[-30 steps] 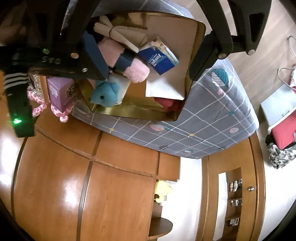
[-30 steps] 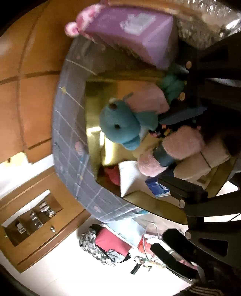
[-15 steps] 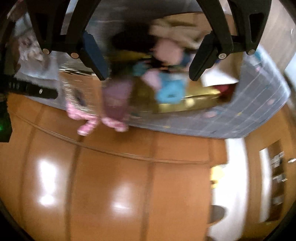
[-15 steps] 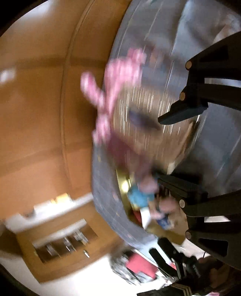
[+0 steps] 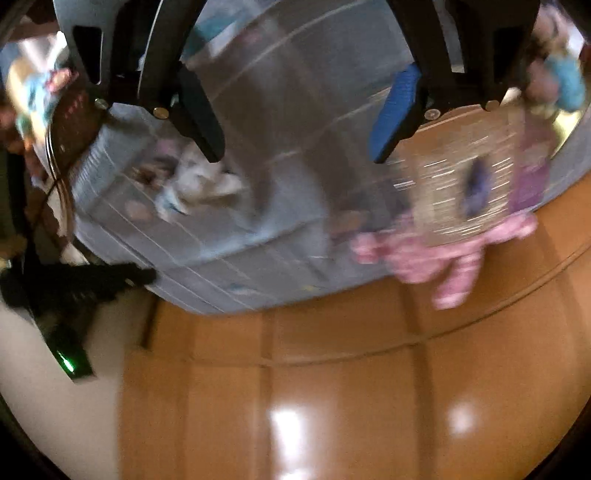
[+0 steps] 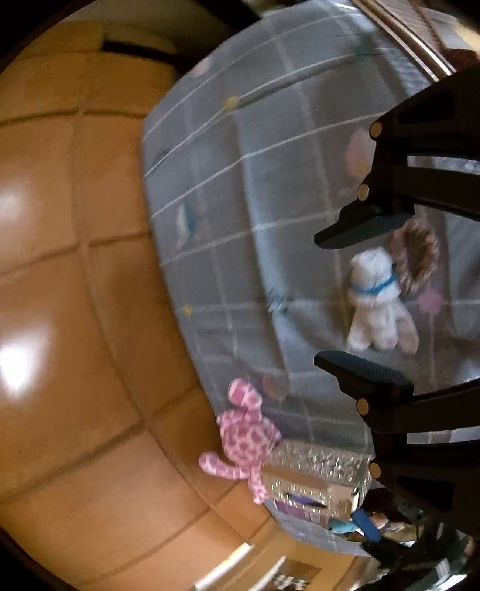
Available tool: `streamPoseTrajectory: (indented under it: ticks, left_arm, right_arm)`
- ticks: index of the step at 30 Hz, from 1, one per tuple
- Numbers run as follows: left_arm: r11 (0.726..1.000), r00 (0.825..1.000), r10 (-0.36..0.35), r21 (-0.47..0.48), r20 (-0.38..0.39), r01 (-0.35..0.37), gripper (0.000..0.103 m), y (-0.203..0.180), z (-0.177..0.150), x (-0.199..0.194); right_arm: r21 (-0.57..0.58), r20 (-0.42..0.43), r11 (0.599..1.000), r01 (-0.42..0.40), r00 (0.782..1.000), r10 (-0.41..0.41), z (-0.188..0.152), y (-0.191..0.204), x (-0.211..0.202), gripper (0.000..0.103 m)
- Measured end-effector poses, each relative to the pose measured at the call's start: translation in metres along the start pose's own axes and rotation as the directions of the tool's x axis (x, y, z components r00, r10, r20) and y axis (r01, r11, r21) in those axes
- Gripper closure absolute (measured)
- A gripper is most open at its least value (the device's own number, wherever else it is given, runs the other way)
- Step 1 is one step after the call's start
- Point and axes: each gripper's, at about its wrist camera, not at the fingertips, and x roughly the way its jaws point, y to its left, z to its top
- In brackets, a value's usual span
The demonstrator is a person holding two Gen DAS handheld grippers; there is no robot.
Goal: Organize soft objects
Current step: 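Move both tools back to the bed and grasp the white socks with the left tool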
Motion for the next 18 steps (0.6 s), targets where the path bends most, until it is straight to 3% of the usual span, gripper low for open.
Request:
streamPoseTrajectory:
  ticks: [6, 9, 16, 17, 18]
  left_arm:
    - [0.978, 0.989, -0.131, 0.156, -0.072, 0.141, 0.022, -0.066, 0.019, 0.064]
    - [0.959, 0.98, -0.158, 0.218, -0.12, 0.181, 0.022, -0.092, 0.025, 0.099]
    - [0.936, 0.941, -0.256, 0.187, -0.223, 0.299, 0.014, -0.119, 0.04, 0.16]
    - [0.936, 0.94, -0.257, 0.182, -0.225, 0.3, 0.015, -0.122, 0.042, 0.165]
    - [0.936, 0.934, -0.27, 0.165, -0.235, 0.312, 0.029, -0.124, 0.043, 0.172]
  right_arm:
    - [0.025, -0.057, 1.0, 0.003, 0.998, -0.001, -0.015, -0.024, 0.002, 0.045]
    - [0.03, -0.058, 0.999, -0.015, 0.998, 0.017, -0.019, -0.032, -0.006, 0.045]
    - [0.029, -0.096, 1.0, 0.002, 0.995, 0.001, -0.023, -0.05, -0.009, 0.045]
    - [0.029, -0.1, 1.0, 0.008, 0.995, -0.005, -0.023, -0.052, -0.008, 0.045]
    - [0.027, -0.104, 1.0, 0.013, 0.995, -0.01, -0.022, -0.054, -0.008, 0.045]
